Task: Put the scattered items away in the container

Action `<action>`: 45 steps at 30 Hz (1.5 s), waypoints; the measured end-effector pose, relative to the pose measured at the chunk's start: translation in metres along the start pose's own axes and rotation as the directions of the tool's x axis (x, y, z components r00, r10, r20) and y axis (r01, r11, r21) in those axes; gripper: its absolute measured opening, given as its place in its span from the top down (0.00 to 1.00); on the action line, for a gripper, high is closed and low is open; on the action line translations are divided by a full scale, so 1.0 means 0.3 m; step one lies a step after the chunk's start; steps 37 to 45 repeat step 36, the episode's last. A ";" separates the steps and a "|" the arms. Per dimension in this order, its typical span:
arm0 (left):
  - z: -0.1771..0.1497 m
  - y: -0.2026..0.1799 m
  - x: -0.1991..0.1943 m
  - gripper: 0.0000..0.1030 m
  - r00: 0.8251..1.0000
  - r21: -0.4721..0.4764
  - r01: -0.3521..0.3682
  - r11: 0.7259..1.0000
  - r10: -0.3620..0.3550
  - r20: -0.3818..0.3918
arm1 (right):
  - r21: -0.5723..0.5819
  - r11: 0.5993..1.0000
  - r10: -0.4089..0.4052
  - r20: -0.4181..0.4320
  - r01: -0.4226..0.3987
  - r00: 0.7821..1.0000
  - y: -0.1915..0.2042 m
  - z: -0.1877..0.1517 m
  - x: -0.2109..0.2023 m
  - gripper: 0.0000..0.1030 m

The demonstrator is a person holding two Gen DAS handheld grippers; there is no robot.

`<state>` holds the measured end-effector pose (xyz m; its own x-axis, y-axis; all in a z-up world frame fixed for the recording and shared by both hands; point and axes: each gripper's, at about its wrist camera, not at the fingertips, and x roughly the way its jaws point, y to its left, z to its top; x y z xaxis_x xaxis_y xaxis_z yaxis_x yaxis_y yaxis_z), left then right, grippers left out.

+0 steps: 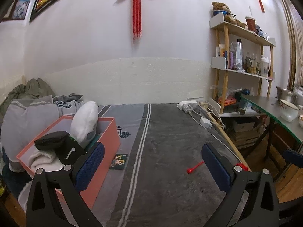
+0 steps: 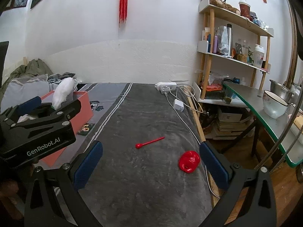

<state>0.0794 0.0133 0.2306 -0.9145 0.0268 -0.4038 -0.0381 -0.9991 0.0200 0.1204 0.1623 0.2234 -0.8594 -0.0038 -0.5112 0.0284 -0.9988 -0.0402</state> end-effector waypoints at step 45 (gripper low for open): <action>-0.010 -0.018 -0.010 0.00 0.997 0.035 0.071 0.997 -0.072 0.015 | -0.011 1.000 -0.025 -0.026 0.025 0.999 -0.014 -0.005 0.029 0.00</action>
